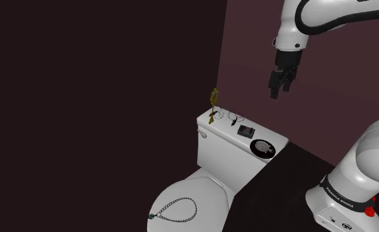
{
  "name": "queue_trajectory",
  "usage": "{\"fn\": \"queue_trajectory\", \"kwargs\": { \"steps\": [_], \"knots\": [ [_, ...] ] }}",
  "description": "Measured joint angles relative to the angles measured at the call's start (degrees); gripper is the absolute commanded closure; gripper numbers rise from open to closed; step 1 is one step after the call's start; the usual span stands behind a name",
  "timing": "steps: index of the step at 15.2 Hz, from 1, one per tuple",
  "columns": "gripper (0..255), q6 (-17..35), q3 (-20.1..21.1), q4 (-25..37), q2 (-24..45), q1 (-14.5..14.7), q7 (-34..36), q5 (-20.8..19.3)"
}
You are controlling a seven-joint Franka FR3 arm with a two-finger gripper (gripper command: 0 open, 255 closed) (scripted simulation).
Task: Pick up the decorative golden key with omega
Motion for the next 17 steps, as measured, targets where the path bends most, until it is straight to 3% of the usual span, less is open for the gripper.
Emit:
{"fn": "queue_trajectory", "kwargs": {
  "steps": [10, 17],
  "knots": [
    [0, 19.9, -1.9, 4.6, 17.1, 0.7, -7.4, -2.6],
    [0, 30.5, -2.9, 12.3, 30.2, 1.1, -12.6, -3.1]
  ]
}}
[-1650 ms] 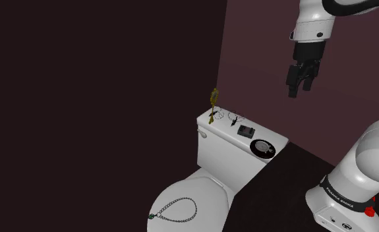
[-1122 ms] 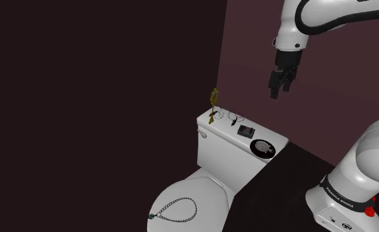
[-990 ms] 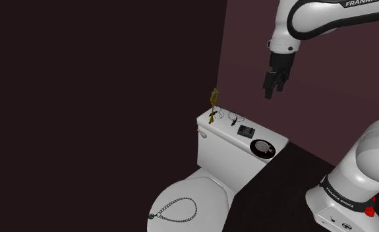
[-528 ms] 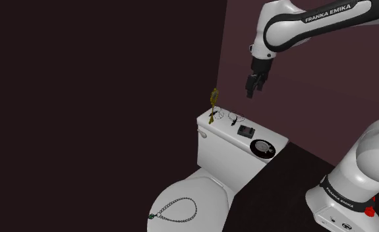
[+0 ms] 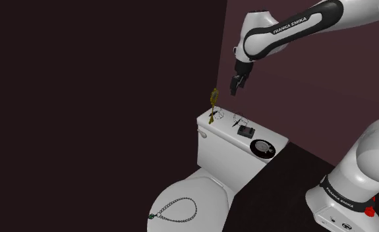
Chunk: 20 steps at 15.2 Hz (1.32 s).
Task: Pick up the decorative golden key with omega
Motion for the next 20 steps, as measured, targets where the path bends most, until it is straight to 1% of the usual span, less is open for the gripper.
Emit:
{"fn": "queue_trajectory", "kwargs": {
  "steps": [2, 4, 7, 10, 11, 18, 19, 20],
  "knots": [
    [0, 2.6, 0.1, 2.5, 3.6, 0.2, -1.1, 0.0],
    [0, 4.7, 0.1, 6.5, 8.2, 0.4, -2.5, 0.2],
    [0, 7.3, 0.4, 10.8, 12.9, 0.5, -4.3, 0.3],
    [0, 9.1, 0.5, 16.9, 18.6, 0.3, -6.6, 0.7],
    [0, 9.8, 0.6, 17.8, 19.9, 0.2, -7.0, 0.8],
    [0, 14.4, 0.6, 16.7, 23.0, 0.2, -7.1, 0.7],
    [255, 14.7, 0.6, 16.6, 23.2, 0.1, -7.1, 0.8],
    [255, 14.8, 0.6, 16.6, 23.2, 0.1, -7.1, 0.8]
  ]
}}
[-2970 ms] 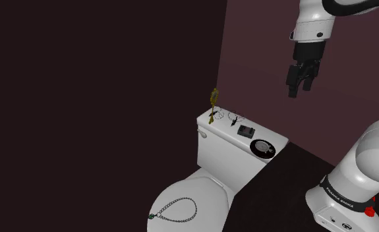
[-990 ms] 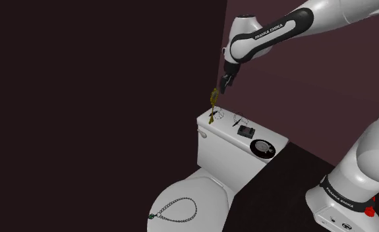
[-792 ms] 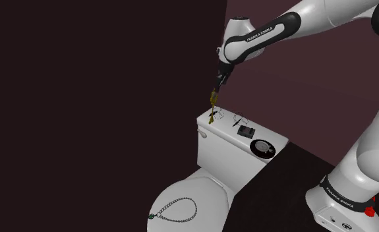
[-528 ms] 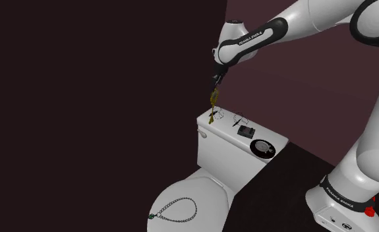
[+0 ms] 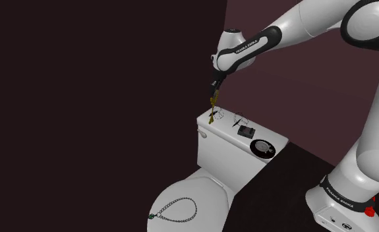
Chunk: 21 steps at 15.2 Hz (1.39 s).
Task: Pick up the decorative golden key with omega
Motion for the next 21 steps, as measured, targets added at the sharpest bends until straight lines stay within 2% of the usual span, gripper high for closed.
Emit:
{"fn": "queue_trajectory", "kwargs": {
  "steps": [10, 21],
  "knots": [
    [255, -0.2, 0.0, 0.0, -0.1, 0.0, 0.0, 0.0],
    [255, -7.3, 0.0, 3.5, -3.8, 0.1, -0.3, 0.1]
  ]
}}
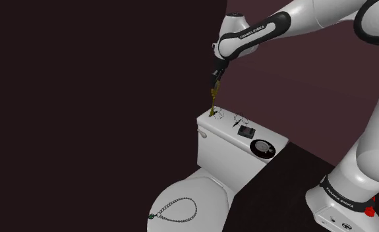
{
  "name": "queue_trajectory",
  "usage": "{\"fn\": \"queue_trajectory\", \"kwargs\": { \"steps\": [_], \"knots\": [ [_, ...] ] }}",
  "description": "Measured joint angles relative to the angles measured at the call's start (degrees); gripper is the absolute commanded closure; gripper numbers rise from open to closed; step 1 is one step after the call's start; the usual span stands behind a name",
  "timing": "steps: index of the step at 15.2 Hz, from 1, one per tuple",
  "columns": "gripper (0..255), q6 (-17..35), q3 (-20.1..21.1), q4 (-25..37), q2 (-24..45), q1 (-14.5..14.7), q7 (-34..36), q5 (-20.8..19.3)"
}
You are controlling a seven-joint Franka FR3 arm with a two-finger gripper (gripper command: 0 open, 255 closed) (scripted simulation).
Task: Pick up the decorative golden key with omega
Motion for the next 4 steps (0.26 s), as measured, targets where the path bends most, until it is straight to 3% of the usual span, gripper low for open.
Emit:
{"fn": "queue_trajectory", "kwargs": {
  "steps": [4],
  "knots": [
    [255, -2.5, 0.0, 1.7, -0.9, 0.0, -0.2, 0.1]
  ]
}}
